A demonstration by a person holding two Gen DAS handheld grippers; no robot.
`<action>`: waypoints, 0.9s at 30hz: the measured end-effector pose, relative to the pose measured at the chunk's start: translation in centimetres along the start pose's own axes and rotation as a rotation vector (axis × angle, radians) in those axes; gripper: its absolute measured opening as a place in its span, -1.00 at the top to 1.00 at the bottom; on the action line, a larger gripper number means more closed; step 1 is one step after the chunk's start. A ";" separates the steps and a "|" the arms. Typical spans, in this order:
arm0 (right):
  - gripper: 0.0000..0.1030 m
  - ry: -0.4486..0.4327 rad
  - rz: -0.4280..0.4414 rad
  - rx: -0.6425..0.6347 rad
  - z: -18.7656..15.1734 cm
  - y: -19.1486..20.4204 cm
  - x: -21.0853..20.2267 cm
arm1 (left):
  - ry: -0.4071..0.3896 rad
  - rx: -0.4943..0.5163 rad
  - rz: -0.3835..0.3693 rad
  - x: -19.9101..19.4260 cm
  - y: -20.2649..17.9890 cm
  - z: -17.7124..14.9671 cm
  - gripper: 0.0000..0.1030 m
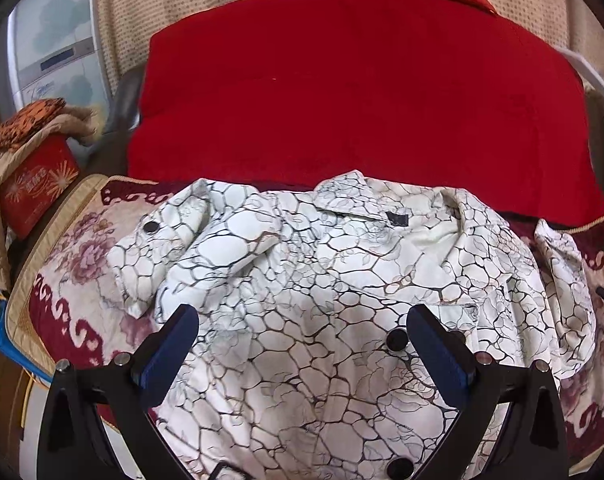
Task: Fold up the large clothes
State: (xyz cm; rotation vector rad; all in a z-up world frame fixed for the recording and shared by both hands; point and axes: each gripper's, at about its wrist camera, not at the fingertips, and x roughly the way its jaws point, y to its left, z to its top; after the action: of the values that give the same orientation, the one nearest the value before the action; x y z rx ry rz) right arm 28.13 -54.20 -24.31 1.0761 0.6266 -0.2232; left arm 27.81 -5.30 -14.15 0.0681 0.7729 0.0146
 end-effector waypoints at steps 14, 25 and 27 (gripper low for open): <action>0.75 0.068 -0.096 -0.114 2.8 1.0 6.8 | 0.015 0.086 0.039 -0.1 -2.0 -0.5 -1.00; 0.78 -0.014 0.296 -0.386 -7.9 17.3 -4.1 | -0.049 -0.015 0.155 -3.9 7.0 -0.7 -1.00; 0.78 0.014 0.360 -0.424 -10.9 19.6 -4.3 | -0.054 -0.039 0.179 -4.2 8.9 -1.0 -1.00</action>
State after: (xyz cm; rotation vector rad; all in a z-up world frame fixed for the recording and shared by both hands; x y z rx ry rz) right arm 29.71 -35.97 -10.58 0.7613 0.4544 0.2236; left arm 24.17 3.42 -11.32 0.1001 0.7109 0.1972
